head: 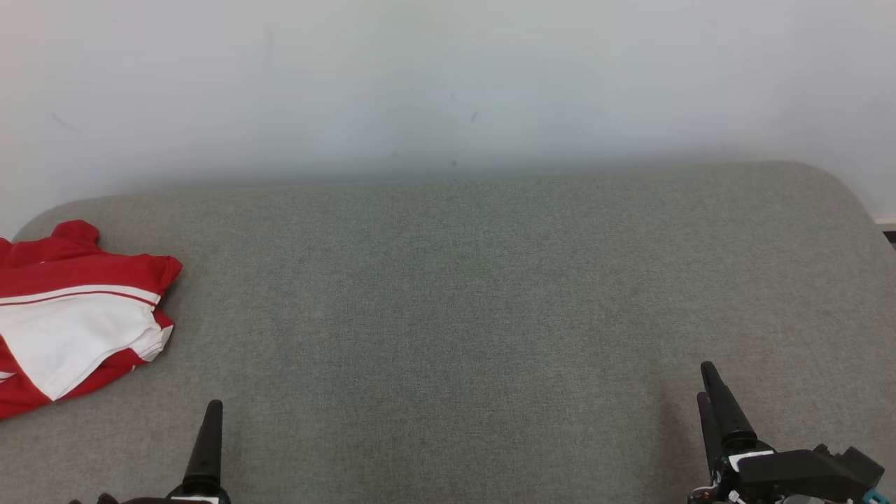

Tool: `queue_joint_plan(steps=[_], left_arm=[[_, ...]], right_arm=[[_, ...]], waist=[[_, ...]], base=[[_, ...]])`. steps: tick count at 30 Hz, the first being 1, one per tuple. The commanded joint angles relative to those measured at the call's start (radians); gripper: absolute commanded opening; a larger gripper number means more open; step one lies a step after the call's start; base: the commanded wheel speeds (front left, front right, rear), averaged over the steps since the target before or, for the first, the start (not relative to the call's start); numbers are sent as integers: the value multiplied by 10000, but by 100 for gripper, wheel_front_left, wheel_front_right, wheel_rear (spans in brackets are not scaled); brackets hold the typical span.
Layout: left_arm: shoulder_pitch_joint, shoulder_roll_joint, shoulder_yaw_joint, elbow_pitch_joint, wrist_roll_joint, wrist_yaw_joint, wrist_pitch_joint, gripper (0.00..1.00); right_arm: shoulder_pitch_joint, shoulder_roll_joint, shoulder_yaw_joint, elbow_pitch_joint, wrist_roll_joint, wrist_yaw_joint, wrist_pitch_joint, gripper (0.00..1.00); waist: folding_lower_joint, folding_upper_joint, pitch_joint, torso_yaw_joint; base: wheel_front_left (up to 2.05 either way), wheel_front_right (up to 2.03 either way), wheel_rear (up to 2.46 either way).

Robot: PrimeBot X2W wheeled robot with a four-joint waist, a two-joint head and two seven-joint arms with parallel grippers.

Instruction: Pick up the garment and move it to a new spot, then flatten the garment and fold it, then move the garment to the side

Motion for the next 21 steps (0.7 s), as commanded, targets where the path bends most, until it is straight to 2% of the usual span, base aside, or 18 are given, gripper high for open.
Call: queue_joint_plan(steps=[1,11,21], left_arm=[[-43,91,-28,-200,466,-1,-103,100],[83,68,-35,-351,3011,33,-573,100],[232,13,38,-402,4507,46,-914,100]], right_arm=[[-91,-114,68,-220,-421,-2,-98,100],[13,-222,324,-408,-2736,-4,-565,100],[133,-442,606,-528,-4338,-5,-909,100]], waist=[[0,0,0,-2],[0,0,1,-26],[0,0,-4,-43]], base=[[0,0,0],[0,0,0],[0,0,0]])
